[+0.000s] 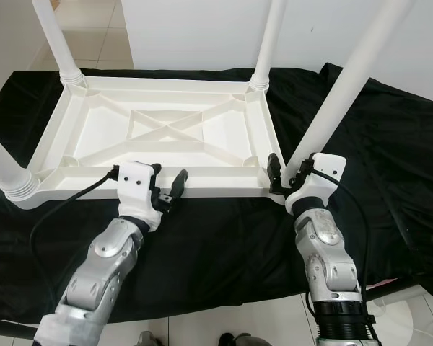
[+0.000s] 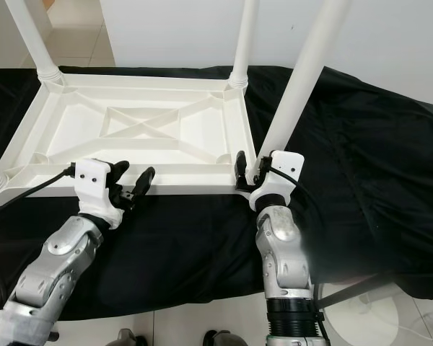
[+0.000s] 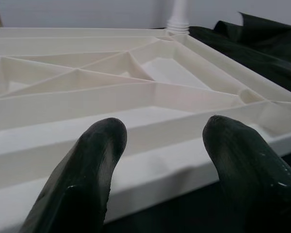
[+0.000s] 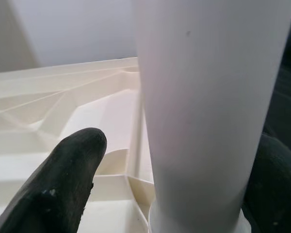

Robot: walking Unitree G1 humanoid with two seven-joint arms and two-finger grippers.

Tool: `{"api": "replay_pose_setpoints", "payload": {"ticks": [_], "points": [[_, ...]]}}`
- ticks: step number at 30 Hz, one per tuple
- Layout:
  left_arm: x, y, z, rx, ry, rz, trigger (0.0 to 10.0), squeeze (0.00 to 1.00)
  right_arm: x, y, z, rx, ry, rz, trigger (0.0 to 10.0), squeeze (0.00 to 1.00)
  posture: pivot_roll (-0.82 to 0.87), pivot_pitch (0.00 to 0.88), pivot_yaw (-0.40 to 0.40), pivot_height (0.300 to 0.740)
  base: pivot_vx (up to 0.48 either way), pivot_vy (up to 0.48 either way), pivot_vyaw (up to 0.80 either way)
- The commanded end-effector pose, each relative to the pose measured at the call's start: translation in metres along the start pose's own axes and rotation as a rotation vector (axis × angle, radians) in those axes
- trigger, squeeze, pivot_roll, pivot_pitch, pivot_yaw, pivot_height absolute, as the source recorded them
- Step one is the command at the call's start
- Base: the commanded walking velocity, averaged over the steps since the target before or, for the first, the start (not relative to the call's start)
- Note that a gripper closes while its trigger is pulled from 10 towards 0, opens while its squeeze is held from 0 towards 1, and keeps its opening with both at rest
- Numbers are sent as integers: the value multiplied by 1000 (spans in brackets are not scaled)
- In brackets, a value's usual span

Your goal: Building children table

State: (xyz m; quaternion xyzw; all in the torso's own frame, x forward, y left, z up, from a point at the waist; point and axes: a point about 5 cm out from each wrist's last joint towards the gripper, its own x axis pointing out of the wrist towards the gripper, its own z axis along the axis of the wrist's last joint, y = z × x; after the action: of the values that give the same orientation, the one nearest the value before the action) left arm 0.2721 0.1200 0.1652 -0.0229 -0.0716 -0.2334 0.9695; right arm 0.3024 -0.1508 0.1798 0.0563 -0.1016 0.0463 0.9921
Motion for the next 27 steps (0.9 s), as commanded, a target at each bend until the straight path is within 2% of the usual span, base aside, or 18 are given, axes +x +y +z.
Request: {"api": "replay_pose_setpoints", "payload": {"ticks": [1,6,12,15,21,22,23,24,25,26,27], "points": [[-2,-12,-2,-5,14,-162,10000,0,-2,-3,-3,11,12,21,10000,0,-19,93,-49,740,0,0,0],[-4,-27,-2,-3,13,-231,10000,0,3,-16,-4,-87,23,217,10000,0,-16,91,-51,740,0,0,0],[-6,-41,-1,1,17,-309,10000,0,9,-26,-7,-117,49,285,10000,0,-21,91,-47,740,0,0,0],[-7,-60,1,14,27,-443,10000,0,17,-30,-14,-151,92,400,10000,0,-22,91,-45,740,0,0,0],[-7,-62,1,11,43,-479,10000,0,26,-31,-19,-195,113,421,10000,0,-25,94,-32,740,0,0,0],[-8,-65,1,22,51,-521,10000,0,30,-30,-21,-205,123,446,9020,0,-20,95,-27,740,0,0,0],[-8,-65,1,22,51,-521,10000,0,30,-30,-21,-205,123,446,9020,0,-20,95,-27,740,0,0,0],[-9,-68,2,26,57,-555,10000,0,33,-29,-22,-210,130,465,4471,0,-23,96,-24,740,0,0,0],[-8,-69,2,30,59,-573,10000,0,36,-29,-23,-218,137,483,3922,0,-24,98,-22,740,0,0,0],[-7,-70,3,29,60,-578,10000,0,38,-28,-24,-227,139,493,2549,0,-22,99,-20,740,0,0,0],[-7,-70,3,29,60,-578,10000,0,38,-28,-24,-227,139,493,2549,0,-22,99,-20,740,0,0,0]]}}
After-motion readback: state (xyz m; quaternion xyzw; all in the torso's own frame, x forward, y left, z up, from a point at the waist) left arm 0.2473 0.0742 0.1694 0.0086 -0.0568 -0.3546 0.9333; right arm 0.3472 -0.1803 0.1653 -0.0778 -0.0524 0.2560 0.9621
